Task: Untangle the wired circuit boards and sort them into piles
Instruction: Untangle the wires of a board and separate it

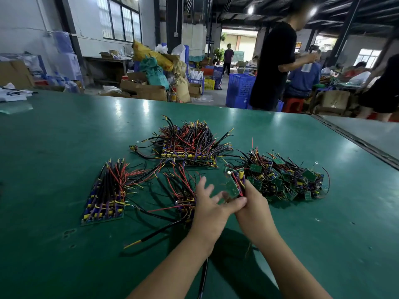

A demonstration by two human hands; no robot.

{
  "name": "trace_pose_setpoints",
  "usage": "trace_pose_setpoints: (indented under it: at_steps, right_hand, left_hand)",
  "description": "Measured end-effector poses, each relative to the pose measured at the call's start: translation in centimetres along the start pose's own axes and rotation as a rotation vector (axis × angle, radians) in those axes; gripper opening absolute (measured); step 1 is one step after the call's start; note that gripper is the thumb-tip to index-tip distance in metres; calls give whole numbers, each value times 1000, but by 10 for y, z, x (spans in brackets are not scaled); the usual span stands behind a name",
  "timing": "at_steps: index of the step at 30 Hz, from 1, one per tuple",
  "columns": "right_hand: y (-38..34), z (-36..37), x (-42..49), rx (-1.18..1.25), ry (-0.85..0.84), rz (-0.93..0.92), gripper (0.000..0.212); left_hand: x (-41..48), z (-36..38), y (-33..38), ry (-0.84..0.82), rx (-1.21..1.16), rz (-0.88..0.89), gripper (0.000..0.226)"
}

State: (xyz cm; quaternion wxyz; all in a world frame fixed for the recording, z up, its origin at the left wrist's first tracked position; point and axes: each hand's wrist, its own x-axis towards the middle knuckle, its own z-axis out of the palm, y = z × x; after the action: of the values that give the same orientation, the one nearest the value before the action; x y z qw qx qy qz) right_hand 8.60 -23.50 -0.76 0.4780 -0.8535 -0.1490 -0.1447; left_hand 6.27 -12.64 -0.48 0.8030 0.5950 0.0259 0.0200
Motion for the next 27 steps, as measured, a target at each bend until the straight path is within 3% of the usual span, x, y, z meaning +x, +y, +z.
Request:
trace_pose_setpoints:
  at_steps: [4, 6, 7, 8, 10, 12, 14, 15, 16, 18, 22, 25, 27]
  right_hand:
    - [-16, 3, -3, 288, 123, -21, 18]
    - [-16, 7, -4, 347, 150, -23, 18]
    - [-18, 8, -5, 439, 131, 41, 7]
    - [-19, 7, -6, 490, 98, 113, 15]
    - [-15, 6, -6, 515, -4, 268, 52]
    - [-14, 7, -6, 446, -81, 305, 70]
    - [-15, 8, -7, 441, -67, 320, 75]
    - [-14, 7, -5, 492, -26, 312, 62]
    - [-14, 7, -3, 513, 0, 307, 41]
    - [-16, 5, -3, 533, 29, 297, 22]
    - [-16, 0, -2, 605, -64, 342, 65]
    - [-21, -2, 0, 679, -125, 394, 68]
    - [-23, -4, 0, 795, -194, 402, 61]
  left_hand:
    - [-7, 3, 4, -264, 41, 28, 67]
    - [-9, 2, 7, -315, 170, 109, 83]
    - [-8, 0, 8, -346, 264, 148, 93]
    - [-7, -3, 8, -372, 356, 192, 96]
    - [-5, -9, 7, -415, 498, 251, 89]
    - [-4, -14, 6, -421, 622, 284, 92]
    - [-3, -17, 6, -409, 719, 350, 95]
    - [-3, -18, 7, -398, 742, 385, 91]
    - [-3, -18, 9, -386, 750, 403, 85]
    - [-3, -18, 9, -371, 749, 382, 61]
    - [-4, -16, 8, -408, 638, 225, 28]
    - [-3, -14, 7, -371, 567, 195, 15]
    - [-2, -14, 8, -327, 527, 188, 24]
